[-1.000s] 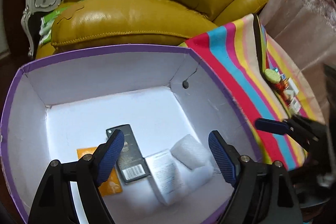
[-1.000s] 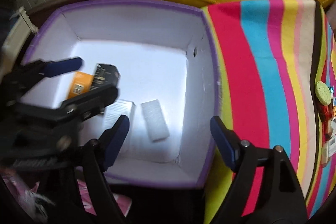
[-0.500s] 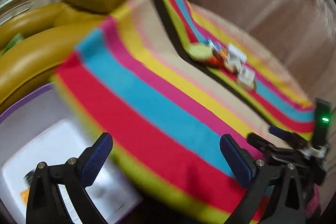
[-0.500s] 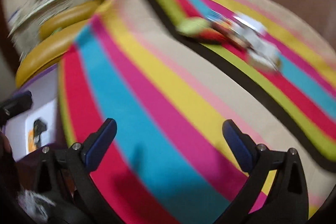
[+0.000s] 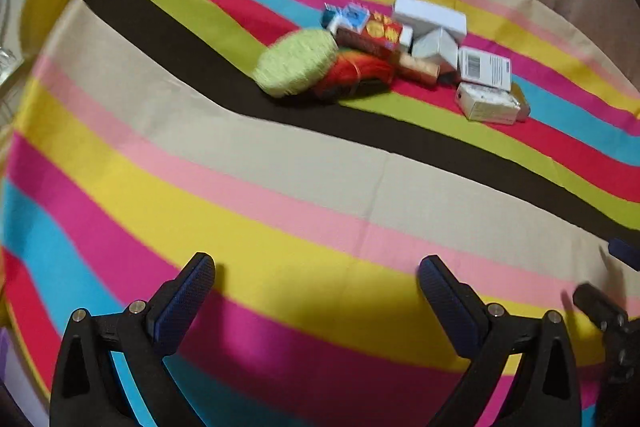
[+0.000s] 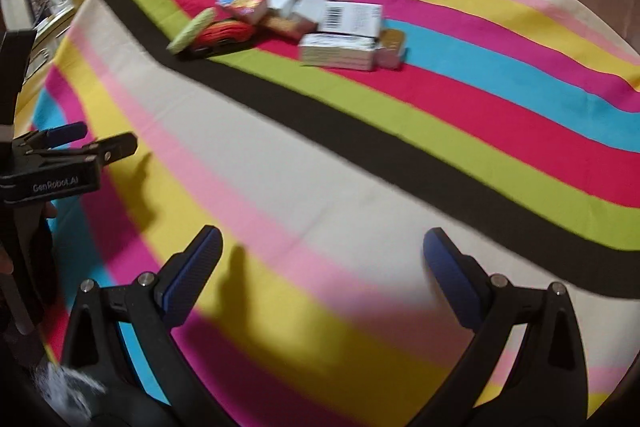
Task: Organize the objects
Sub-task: 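Move both tools back over the table toward the remaining boxes, then grasp the gold box with the right tool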
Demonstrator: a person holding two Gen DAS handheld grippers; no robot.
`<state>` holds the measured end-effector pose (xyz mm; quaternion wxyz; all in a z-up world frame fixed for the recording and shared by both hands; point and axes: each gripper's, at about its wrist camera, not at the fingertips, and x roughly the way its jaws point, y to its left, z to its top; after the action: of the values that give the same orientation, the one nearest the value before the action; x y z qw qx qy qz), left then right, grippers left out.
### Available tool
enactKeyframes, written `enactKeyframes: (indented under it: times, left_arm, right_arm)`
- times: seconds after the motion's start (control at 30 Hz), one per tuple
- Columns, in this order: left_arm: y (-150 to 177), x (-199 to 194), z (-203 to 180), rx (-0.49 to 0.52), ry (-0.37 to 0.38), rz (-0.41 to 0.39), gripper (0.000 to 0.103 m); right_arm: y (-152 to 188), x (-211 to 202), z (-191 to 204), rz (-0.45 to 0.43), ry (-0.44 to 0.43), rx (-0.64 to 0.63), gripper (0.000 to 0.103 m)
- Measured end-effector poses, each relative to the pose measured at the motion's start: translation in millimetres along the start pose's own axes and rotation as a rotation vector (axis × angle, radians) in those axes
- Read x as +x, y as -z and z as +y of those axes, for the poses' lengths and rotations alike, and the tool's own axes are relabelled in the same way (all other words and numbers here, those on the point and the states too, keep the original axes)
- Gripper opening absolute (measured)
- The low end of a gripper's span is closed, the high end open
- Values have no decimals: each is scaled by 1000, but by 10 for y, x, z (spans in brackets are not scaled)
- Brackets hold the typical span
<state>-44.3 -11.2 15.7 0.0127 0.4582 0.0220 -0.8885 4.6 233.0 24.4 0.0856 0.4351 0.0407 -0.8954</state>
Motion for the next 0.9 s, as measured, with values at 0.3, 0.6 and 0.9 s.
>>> enactKeyframes:
  times: [0.3, 0.6, 0.9]
  left_arm:
    - [23, 26, -6, 15, -11, -4, 103]
    - [19, 26, -36, 12, -14, -4, 103]
    - [19, 16, -47, 10, -15, -3, 103]
  right_arm:
    - [-606, 362, -510, -76, 58, 143, 101]
    - [-1296, 908, -827, -101, 106, 287, 88]
    - [-1496, 1091, -652, -89, 141, 207, 87]
